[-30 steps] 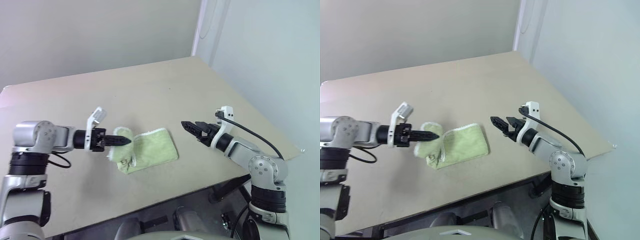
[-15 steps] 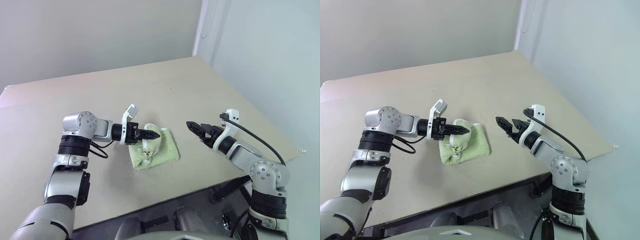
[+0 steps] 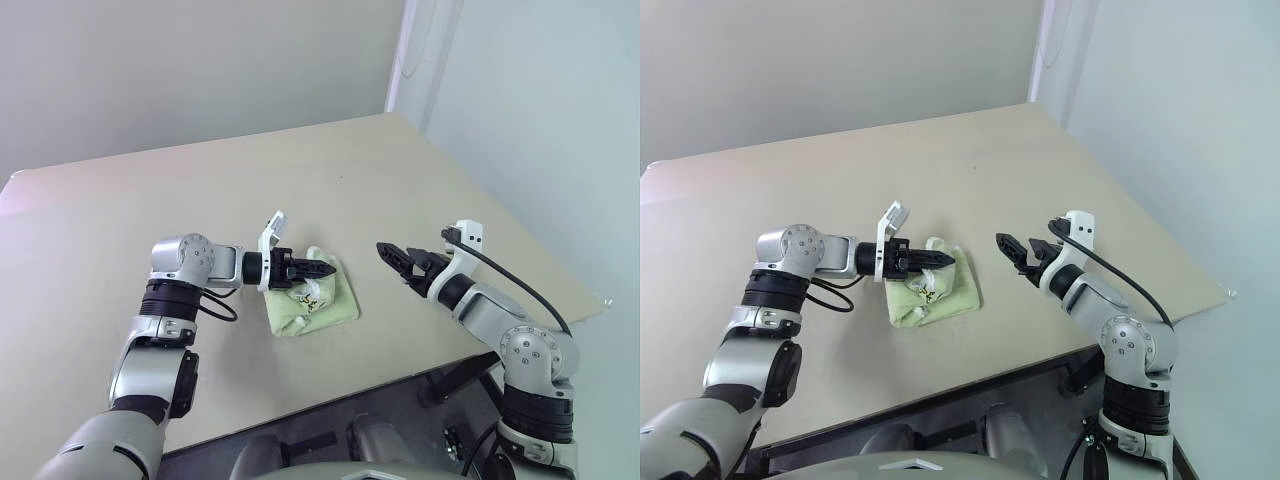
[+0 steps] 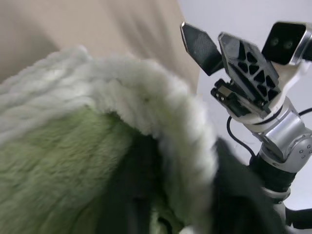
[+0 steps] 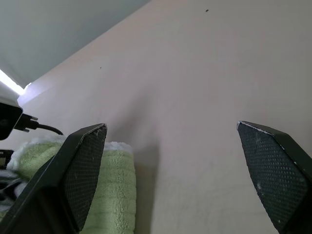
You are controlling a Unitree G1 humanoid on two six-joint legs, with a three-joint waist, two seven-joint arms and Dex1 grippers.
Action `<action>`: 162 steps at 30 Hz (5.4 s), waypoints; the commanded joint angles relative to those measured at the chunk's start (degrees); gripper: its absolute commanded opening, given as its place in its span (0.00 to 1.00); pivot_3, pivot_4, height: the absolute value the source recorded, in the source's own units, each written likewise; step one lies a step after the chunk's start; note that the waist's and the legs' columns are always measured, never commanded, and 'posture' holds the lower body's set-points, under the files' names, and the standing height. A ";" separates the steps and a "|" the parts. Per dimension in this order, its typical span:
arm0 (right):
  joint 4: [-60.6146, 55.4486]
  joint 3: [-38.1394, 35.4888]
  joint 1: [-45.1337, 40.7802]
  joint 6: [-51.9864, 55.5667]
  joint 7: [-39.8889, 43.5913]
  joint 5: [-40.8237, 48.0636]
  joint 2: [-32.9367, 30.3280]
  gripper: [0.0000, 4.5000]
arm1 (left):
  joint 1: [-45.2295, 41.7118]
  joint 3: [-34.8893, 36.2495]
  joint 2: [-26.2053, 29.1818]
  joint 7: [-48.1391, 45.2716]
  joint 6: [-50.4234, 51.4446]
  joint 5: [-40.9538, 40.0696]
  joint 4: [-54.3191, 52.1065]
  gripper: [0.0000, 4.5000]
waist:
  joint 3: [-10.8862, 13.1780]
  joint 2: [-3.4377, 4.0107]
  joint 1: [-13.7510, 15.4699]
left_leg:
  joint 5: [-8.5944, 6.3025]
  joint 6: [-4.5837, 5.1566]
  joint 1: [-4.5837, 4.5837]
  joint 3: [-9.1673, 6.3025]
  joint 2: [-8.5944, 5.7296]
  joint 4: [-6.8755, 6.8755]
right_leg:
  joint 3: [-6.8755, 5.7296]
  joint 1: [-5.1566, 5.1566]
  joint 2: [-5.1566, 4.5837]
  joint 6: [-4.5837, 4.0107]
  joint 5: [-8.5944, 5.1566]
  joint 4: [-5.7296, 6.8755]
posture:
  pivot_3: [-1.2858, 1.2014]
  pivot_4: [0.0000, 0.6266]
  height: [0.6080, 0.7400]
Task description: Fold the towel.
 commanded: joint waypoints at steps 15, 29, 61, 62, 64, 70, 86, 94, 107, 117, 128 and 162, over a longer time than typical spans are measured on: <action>-0.95 0.11 -3.33 -2.81 3.35 2.36 -0.08 1.00 | 4.68 -2.90 12.07 -12.01 -11.82 0.49 -18.70 0.99 | 0.00 0.01 -0.20 | 0.01 -0.01 0.01 0.00 0.00 0.01 | 0.00 0.00 0.00 0.02 -0.02 0.00 | 0.52 0.00 1.00; 2.79 22.22 -12.31 -4.61 19.76 -6.78 -9.59 1.00 | 15.58 -2.36 13.72 -15.29 -52.30 14.94 -17.97 0.99 | -0.04 -0.02 1.32 | 0.02 -0.03 0.01 0.05 0.01 0.13 | 0.01 0.10 -0.02 -0.13 -0.11 -0.06 | 0.52 0.00 1.00; 14.64 27.78 -9.04 -19.90 24.78 -26.34 -5.13 1.00 | 28.70 -3.22 16.81 -22.28 -91.03 24.10 -0.65 0.99 | -0.21 -0.06 1.45 | -0.01 -0.01 0.88 -0.01 0.07 0.50 | -0.08 1.11 0.00 -0.15 -0.16 -0.03 | 0.52 0.00 1.00; 13.81 25.90 -9.44 -19.30 25.38 -24.45 -4.56 1.00 | 28.11 -2.37 17.06 -23.05 -91.12 23.42 -0.08 0.99 | -0.20 -0.07 1.47 | -0.01 -0.01 0.80 -0.01 0.07 0.50 | -0.08 1.05 0.00 -0.14 -0.15 -0.03 | 0.52 0.00 1.00; 11.65 22.54 -10.05 -17.63 26.87 -20.32 -3.96 1.00 | 26.50 -0.44 17.20 -24.28 -91.37 21.95 1.70 0.99 | -0.19 -0.06 1.53 | -0.01 -0.01 0.71 -0.02 0.07 0.51 | -0.09 0.98 0.00 -0.13 -0.14 -0.03 | 0.52 0.00 1.00; 3.44 18.51 -9.59 -12.39 33.10 -10.69 -6.76 1.00 | 23.11 2.98 18.46 -28.21 -84.76 18.03 2.14 0.99 | -0.18 -0.05 1.34 | -0.05 0.06 0.64 -0.03 0.07 0.49 | -0.10 0.93 0.00 -0.12 -0.14 -0.06 | 0.52 0.00 1.00; 5.35 43.64 -11.02 -31.02 46.52 -35.35 -23.12 1.00 | 26.37 2.07 23.88 -28.03 -60.83 14.54 -20.62 0.99 | -0.01 -0.25 1.36 | -0.06 0.07 0.56 0.02 0.10 0.48 | -0.09 0.77 0.00 -0.14 -0.17 -0.08 | 0.52 0.00 1.00; 12.19 45.62 -11.28 -38.66 44.71 -44.25 -20.43 1.00 | 30.23 3.19 24.27 -24.72 -59.37 13.73 -26.90 0.99 | 0.02 -0.30 1.49 | -0.06 0.07 0.31 -0.01 0.10 0.50 | -0.11 0.58 0.00 -0.14 -0.17 -0.10 | 0.52 0.00 1.00; 18.40 46.59 -10.89 -46.00 41.13 -54.79 -18.75 1.00 | 27.33 1.49 23.69 -21.01 -58.81 14.48 -27.28 0.99 | 0.01 -0.32 1.46 | -0.05 0.07 0.38 -0.01 0.09 0.56 | -0.11 0.64 0.01 -0.15 -0.16 -0.06 | 0.52 0.00 1.00; 18.85 45.86 -10.59 -48.50 41.65 -56.07 -17.27 0.56 | 25.42 0.00 22.53 -20.72 -59.76 16.31 -24.98 1.00 | 0.02 -0.34 1.43 | -0.06 0.06 0.91 0.01 0.09 0.55 | -0.09 1.11 0.00 -0.15 -0.17 -0.05 | 0.52 0.00 1.00; 14.77 38.60 -11.32 -39.24 42.38 -47.34 -12.51 0.01 | 24.73 -0.81 21.25 -20.82 -62.82 18.54 -21.55 1.00 | 0.03 -0.34 1.39 | -0.05 0.06 0.80 0.01 0.09 0.51 | -0.09 1.02 0.01 -0.16 -0.17 -0.05 | 0.52 0.00 1.00; 21.61 30.35 -7.96 -37.19 34.03 -49.59 -24.18 0.13 | 23.33 -1.45 19.80 -22.85 -69.29 22.09 -14.35 1.00 | 0.13 -0.17 1.49 | -0.08 0.12 -0.03 0.11 0.06 0.56 | 0.00 0.25 -0.01 -0.12 -0.14 -0.05 | 0.52 0.00 1.00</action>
